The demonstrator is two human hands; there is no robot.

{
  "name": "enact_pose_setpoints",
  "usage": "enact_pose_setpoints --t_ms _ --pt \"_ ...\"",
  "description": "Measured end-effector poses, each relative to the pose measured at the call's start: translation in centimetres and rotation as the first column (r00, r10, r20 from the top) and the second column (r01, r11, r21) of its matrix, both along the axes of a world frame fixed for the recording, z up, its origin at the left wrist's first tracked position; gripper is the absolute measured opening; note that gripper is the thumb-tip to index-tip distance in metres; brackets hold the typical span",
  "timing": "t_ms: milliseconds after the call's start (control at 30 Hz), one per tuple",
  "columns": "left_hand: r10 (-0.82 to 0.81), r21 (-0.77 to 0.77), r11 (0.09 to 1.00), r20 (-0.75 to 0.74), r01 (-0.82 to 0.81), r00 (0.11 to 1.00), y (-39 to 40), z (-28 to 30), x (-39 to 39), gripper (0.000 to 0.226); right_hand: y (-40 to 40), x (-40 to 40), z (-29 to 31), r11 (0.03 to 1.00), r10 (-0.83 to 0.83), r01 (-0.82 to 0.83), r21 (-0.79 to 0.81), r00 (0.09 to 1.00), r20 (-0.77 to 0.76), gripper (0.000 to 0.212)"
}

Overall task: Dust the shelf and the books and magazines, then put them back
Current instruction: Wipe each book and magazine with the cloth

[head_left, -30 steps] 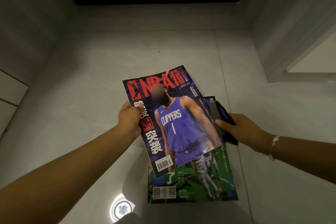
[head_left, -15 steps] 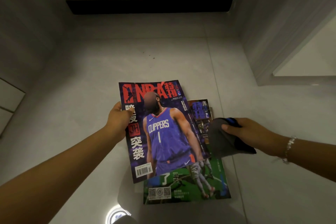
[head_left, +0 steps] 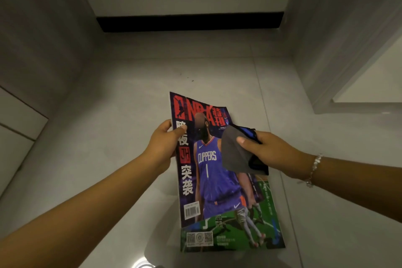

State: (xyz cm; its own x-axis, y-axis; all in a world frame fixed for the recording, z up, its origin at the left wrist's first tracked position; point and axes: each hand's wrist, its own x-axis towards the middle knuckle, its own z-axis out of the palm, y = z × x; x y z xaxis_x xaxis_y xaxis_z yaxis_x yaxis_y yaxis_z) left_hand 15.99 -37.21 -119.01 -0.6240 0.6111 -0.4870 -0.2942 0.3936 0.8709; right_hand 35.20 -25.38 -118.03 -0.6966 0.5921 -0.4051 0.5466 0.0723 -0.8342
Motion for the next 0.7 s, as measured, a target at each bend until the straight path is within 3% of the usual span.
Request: enact_pose_setpoints --t_ms 234,367,434,534,701 --pt "-0.128 0.011 0.992 0.019 0.128 0.992 0.6 2.8 0.7 0.012 -1.0 -2.3 2.3 0.998 -0.021 0.015 -0.059 0.996 -0.092 0.014" --pt "-0.203 0.131 0.973 0.113 0.188 0.973 1.0 4.5 1.7 0.023 -1.6 -3.1 4.2 0.999 0.012 -0.016 -0.044 0.994 -0.108 0.035" --pt "-0.234 0.17 0.963 0.147 0.208 0.961 1.1 5.1 2.2 0.027 -1.8 -3.4 5.2 0.999 0.048 -0.049 -0.004 0.991 -0.129 0.038" --pt "-0.235 0.185 0.963 0.215 0.197 0.948 1.3 5.7 2.5 0.036 -1.8 -3.5 6.3 0.992 0.108 -0.095 0.083 0.98 -0.169 0.017" --pt "-0.197 0.244 0.963 0.357 0.113 0.913 1.8 7.2 3.1 0.049 -1.2 -3.7 7.5 0.921 0.179 -0.149 0.36 0.983 -0.05 0.028"
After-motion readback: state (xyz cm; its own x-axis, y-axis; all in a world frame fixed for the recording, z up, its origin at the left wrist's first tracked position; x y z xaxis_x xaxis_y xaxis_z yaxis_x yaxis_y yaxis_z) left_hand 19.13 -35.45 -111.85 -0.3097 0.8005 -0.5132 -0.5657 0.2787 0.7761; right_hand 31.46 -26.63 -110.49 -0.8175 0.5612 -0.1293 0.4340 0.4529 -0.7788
